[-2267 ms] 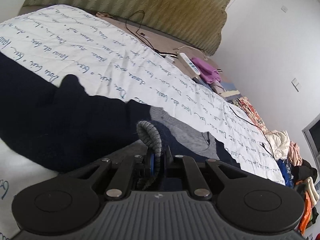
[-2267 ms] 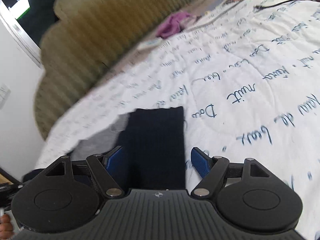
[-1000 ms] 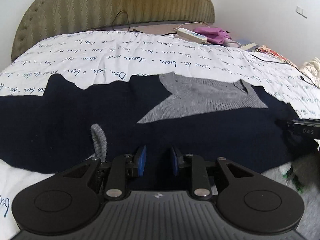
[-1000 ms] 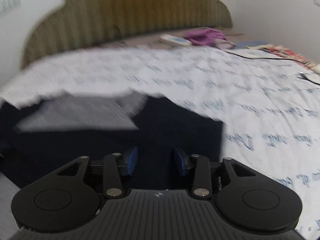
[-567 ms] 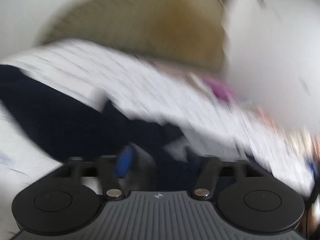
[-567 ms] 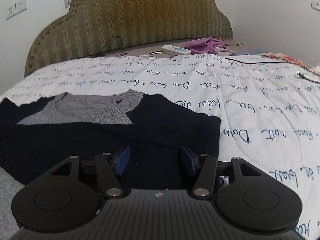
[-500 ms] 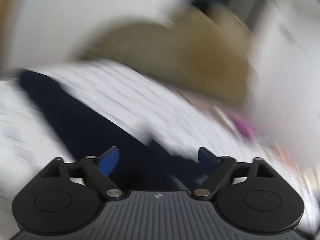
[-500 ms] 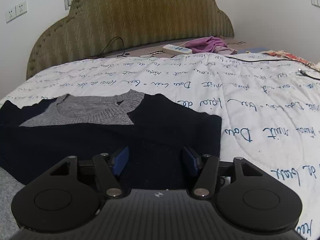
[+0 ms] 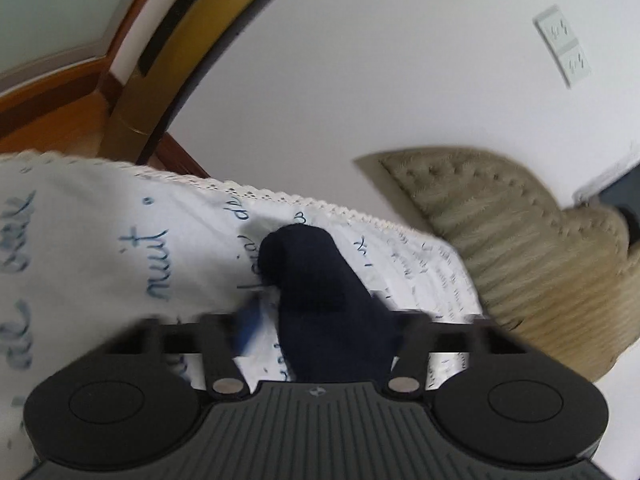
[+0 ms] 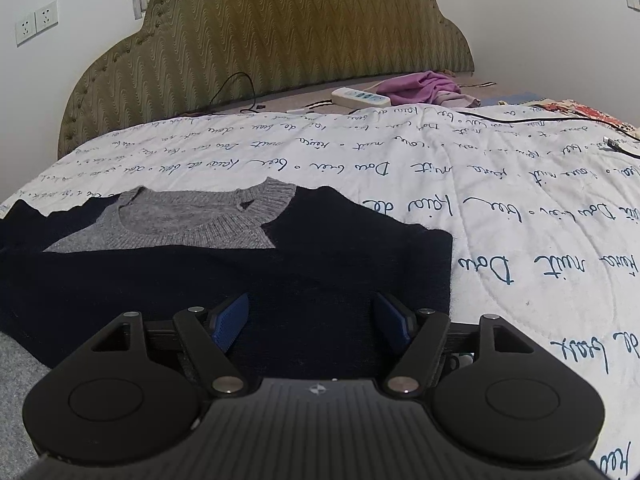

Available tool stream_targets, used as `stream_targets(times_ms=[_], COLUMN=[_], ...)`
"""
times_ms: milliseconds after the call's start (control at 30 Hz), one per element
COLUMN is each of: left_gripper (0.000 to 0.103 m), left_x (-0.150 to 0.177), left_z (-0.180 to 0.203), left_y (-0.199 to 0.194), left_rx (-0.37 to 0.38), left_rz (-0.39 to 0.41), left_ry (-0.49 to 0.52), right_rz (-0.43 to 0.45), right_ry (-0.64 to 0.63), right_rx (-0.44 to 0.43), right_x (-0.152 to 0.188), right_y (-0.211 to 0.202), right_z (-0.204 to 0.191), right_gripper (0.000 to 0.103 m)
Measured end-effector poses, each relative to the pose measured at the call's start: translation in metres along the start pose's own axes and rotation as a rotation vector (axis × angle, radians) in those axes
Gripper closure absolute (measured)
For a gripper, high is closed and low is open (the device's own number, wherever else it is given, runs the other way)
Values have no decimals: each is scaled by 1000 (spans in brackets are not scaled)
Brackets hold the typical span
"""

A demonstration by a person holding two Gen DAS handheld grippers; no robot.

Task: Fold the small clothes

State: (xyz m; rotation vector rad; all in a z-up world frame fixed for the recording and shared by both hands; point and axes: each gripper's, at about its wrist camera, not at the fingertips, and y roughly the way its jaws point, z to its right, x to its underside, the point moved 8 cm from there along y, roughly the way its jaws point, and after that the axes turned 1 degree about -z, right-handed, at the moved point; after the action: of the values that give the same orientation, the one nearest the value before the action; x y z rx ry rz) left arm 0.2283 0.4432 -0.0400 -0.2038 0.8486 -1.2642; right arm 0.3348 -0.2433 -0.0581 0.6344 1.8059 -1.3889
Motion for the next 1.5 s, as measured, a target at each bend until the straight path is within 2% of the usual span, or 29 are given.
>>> stream_targets(times_ms=[67, 233, 267, 300, 333, 400, 467, 533, 600, 667, 733, 767, 833, 867, 933, 967, 1033, 1067, 1100, 1133, 1233, 1333, 1400, 1467, 1500], left_gripper=[75, 75, 82, 95, 94, 95, 95, 95, 95, 94, 93, 92, 91, 91, 89, 85, 64, 36, 12, 8, 8, 8, 8, 8, 8], left_x=[-1, -1, -1, 0, 2, 10, 36, 78, 148, 238, 325, 372, 435, 456, 470, 467, 455, 445, 433, 418, 388, 367, 353, 337, 330], left_z=[3, 15, 21, 27, 35, 63, 104, 146, 184, 205, 205, 197, 177, 168, 159, 157, 157, 156, 156, 155, 156, 141, 128, 115, 109], left_y=[9, 15, 16, 14, 9, -13, -44, -73, -107, -132, -145, -151, -155, -156, -158, -161, -170, -175, -182, -189, -185, -175, -161, -144, -134], left_rx=[-45, -75, -94, -108, -109, -90, -16, 118, 277, 417, 505, 543, 566, 558, 537, 533, 561, 583, 604, 626, 660, 636, 590, 568, 567], left_rz=[-20, 5, 14, 28, 52, 132, 199, 220, 202, 139, 59, -2, -80, -81, -56, -50, -76, -86, -82, -78, -141, -214, -266, -333, -366], left_ry=[64, 237, 273, 303, 330, 415, 554, 697, 878, 1117, 1355, 1499, 1713, 1792, 1858, 1853, 1790, 1743, 1679, 1595, 1402, 1218, 1077, 896, 803], right_rz=[0, 0, 0, 0, 1, 4, 5, 6, 6, 7, 8, 8, 9, 9, 10, 11, 13, 14, 16, 17, 17, 0, -38, -74, -71], right_ry=[6, 12, 14, 17, 21, 31, 40, 43, 45, 50, 51, 53, 58, 62, 69, 72, 80, 87, 96, 104, 103, 53, -7, 58, 143], right_rx=[-7, -17, -20, -23, -26, -34, -40, -44, -47, -50, -50, -51, -55, -58, -63, -65, -71, -77, -83, -89, -89, -68, -31, -22, -80], right_x=[0, 0, 0, 0, 0, 0, 0, 0, 0, 0, 0, 0, 0, 0, 0, 0, 0, 0, 0, 0, 0, -1, -5, -17, -22], right_y=[0, 0, 0, 0, 0, 0, 0, 0, 0, -1, -1, -1, -1, -1, -2, -2, -2, -2, -2, -2, -2, -1, 1, -4, -10], right_z=[0, 0, 0, 0, 1, 2, 3, 3, 3, 3, 3, 4, 5, 5, 6, 6, 7, 8, 8, 9, 10, 4, -6, -14, -20], right_gripper=[29, 28, 28, 27, 27, 27, 27, 26, 26, 26, 26, 26, 26, 26, 26, 26, 26, 25, 25, 25, 25, 18, 14, 13, 13])
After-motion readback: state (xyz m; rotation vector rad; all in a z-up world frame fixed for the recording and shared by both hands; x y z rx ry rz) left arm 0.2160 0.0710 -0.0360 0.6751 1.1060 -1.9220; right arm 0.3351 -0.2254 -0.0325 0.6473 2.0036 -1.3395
